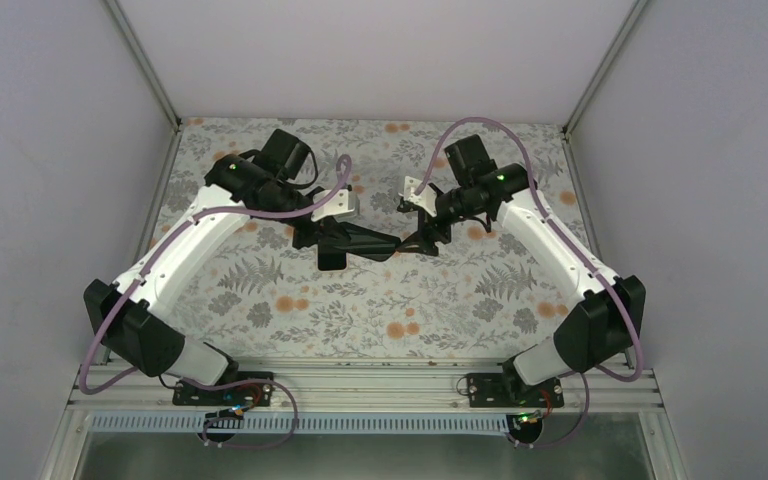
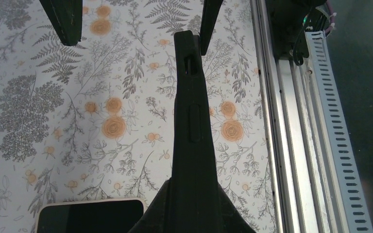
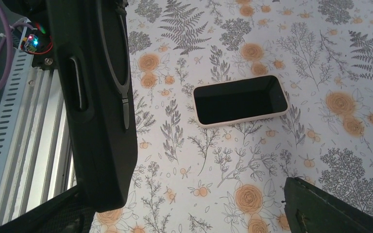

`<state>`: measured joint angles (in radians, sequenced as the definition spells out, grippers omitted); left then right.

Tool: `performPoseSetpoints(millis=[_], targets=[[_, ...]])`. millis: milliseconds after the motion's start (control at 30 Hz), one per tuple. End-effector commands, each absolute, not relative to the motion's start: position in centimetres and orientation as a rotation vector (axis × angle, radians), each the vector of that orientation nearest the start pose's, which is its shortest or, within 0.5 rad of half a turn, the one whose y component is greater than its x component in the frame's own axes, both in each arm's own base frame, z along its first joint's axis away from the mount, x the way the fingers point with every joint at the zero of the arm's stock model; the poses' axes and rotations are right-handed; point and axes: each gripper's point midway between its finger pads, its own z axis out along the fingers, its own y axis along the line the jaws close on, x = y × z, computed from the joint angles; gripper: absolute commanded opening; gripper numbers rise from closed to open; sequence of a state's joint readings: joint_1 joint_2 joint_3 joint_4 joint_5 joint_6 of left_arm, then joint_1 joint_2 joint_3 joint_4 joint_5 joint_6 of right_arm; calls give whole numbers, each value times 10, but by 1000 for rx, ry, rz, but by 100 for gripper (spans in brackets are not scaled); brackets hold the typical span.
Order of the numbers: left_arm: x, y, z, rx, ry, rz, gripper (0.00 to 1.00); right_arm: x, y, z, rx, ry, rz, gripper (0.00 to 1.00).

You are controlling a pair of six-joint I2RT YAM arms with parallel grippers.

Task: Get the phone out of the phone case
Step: Remove the phone case from the phone.

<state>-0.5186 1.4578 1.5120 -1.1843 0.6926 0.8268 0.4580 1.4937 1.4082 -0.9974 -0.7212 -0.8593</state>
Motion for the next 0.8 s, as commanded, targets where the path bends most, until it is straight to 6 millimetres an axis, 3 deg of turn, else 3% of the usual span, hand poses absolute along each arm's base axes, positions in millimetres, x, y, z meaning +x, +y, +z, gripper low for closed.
performPoseSetpoints(millis=[0,433,767], targets=[[219,-258,285,1696,1735,-841,2,261,255,241,-1643,1761,771,94],[219,-254,276,1703,1761,-810,2,255,247,257,-1647,1736,821,92],[220,-259,279,1699,1745,-843,2,266,249,250,-1638,1758,798,91]])
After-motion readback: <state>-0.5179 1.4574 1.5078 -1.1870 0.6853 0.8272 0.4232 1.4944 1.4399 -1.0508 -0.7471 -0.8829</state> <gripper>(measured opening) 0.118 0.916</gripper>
